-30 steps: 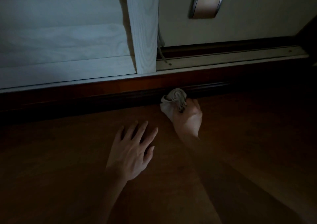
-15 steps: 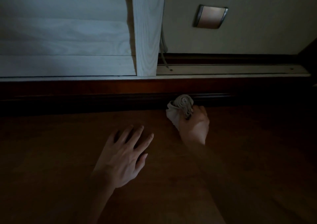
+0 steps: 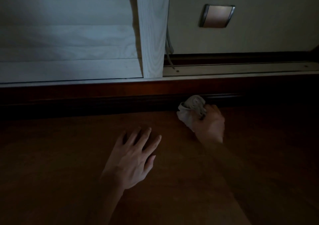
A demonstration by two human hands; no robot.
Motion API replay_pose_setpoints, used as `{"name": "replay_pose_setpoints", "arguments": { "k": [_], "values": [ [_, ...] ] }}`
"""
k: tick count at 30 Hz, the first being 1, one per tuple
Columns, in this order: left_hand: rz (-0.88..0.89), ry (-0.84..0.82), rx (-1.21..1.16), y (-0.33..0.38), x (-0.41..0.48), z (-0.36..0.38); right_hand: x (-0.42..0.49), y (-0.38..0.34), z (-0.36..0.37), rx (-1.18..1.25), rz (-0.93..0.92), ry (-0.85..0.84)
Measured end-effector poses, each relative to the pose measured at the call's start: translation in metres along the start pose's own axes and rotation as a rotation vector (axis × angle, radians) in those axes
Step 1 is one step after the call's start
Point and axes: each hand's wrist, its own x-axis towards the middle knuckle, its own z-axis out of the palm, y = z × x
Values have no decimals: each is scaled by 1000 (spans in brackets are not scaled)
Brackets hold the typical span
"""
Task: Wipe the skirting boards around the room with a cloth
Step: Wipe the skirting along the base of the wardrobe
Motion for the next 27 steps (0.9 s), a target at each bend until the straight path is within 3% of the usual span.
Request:
{"name": "replay_pose_setpoints", "arguments": {
  "k": [5,10,14,18,22,27],
  "values": [
    [-2,0,13,-1,0,2,11,26,-21,-54,155,118],
    [-4,-14,19,-1,1,-1,9,24,-19,-38,94,54],
    [-4,-8,24,0,1,0,13,34,-27,-24,182,128],
    [8,10,29,0,1,-1,12,28,-24,-42,42,40],
    [38,30,39,0,0,3,7,22,-21,-23,130,129],
    [55,64,1,-1,3,7,-7,-11,7,-27,20,0]
  ]
}}
